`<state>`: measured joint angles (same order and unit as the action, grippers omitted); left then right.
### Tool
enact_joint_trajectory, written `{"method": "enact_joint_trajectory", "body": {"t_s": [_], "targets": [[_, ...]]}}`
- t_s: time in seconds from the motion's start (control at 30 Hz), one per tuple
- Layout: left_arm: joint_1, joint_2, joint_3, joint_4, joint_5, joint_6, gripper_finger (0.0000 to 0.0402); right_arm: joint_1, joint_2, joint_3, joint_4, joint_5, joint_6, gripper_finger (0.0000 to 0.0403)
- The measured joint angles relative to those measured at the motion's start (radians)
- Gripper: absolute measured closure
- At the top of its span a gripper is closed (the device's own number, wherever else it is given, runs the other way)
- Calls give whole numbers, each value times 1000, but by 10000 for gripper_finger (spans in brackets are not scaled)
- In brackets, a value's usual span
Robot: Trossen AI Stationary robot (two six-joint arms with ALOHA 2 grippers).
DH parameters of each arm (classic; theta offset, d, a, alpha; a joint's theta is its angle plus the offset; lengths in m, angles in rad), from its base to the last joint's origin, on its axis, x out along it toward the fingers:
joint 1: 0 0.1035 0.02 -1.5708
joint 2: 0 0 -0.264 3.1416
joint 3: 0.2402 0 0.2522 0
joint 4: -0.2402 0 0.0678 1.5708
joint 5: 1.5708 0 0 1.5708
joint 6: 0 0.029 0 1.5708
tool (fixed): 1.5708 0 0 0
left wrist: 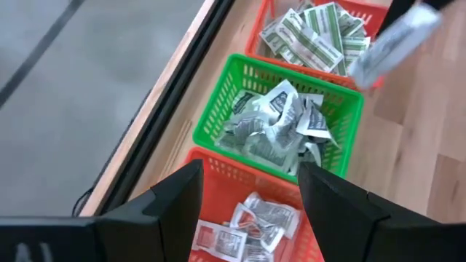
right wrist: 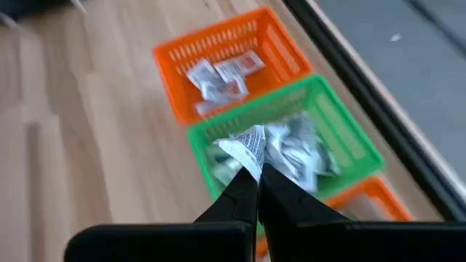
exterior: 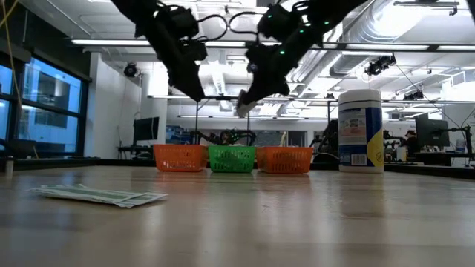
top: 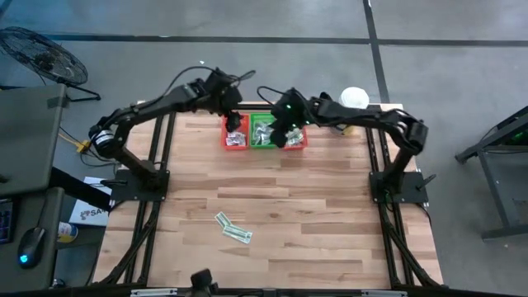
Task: Pick & Place First Aid Supplies
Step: Put the towelette pack into the green bin
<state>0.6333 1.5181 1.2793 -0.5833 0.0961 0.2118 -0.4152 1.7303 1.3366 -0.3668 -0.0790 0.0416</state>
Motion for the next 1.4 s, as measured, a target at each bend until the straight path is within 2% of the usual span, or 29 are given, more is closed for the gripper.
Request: {"method": "enact_joint_trajectory", "body": {"t_s": [0.2, 0.4, 0.63, 0.9, 1.4], "targets": [[126, -2, 0, -2, 155, 83, 182, -19, 137, 175, -123, -83, 67, 402], [228, -2, 0, -1, 293, 135, 182, -21, 230, 236, -221, -154, 123, 402], [301, -2, 0, -1, 366, 162, 182, -27, 307, 236, -163, -102, 167, 403], [317, -2, 0, -2, 373, 171, 182, -61, 382, 236, -133, -83, 222, 403], [316, -2, 0, -18, 375, 177, 182, -103, 375, 251, -123, -97, 298, 402]]}}
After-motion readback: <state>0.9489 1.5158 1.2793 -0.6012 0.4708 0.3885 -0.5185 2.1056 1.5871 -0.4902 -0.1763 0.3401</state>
